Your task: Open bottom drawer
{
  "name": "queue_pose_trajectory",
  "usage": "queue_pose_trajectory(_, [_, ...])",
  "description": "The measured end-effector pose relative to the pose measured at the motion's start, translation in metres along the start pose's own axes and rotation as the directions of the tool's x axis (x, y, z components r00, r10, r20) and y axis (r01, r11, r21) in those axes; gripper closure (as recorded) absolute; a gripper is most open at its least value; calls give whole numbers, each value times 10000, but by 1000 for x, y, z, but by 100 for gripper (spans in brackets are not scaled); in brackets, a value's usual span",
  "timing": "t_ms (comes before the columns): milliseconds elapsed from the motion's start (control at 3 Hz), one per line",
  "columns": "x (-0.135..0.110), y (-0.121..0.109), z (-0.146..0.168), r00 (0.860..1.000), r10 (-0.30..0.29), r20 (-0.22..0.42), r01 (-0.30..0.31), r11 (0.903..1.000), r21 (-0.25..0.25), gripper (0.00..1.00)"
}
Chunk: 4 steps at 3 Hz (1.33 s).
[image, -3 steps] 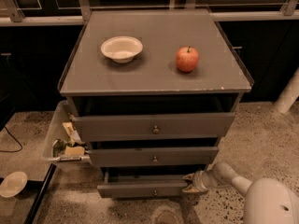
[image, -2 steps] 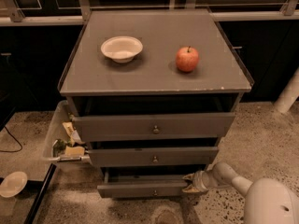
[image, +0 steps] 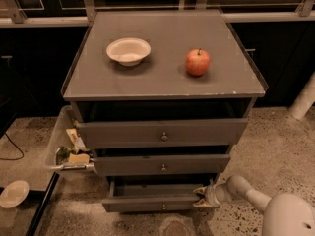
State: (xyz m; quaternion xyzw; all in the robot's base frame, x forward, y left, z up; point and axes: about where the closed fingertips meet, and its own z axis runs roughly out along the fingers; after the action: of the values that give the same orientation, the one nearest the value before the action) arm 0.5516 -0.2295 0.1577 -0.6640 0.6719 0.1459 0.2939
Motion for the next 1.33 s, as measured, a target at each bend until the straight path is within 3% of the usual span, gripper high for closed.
queue_pose_trajectory(333, [-2, 0, -1, 10000, -5, -1, 5, 10000, 4, 97])
queue_pose_trajectory(667, [-2, 0, -5, 9999, -132, -50, 133, 9998, 132, 100])
queue_pose_trajectory(1000, [0, 9, -7, 9999, -96, -28, 97, 9999, 110, 100])
queue_pose_trajectory(1333, [-1, 8, -6, 9999, -96, -28, 97, 9999, 110, 82])
